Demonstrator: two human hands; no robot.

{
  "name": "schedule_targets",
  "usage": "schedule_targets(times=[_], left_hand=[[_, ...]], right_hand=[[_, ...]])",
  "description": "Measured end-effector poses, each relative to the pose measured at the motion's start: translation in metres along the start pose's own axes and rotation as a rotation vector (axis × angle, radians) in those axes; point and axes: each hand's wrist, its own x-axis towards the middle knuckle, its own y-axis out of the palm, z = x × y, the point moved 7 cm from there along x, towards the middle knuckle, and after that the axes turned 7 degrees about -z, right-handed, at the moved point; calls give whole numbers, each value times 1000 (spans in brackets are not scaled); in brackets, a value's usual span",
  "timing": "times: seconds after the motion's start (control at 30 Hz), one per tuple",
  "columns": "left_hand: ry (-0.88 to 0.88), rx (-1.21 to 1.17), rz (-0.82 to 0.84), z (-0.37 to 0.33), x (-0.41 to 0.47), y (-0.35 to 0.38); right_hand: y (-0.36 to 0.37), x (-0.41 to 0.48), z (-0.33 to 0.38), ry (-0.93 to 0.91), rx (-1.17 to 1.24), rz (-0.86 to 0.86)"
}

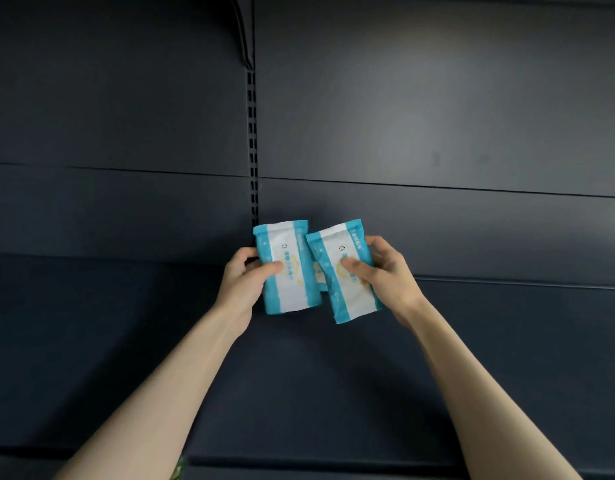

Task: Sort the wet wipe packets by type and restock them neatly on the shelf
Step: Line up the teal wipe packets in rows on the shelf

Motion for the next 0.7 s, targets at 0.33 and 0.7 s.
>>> schedule_targets(times=[0.33,0.7], left_hand=[[10,3,-61,5,3,-4],[242,657,-14,27,22,8]], right_hand=[[-2,2,-5,17,-160,-3],[-14,6,2,-202,-399,-167]])
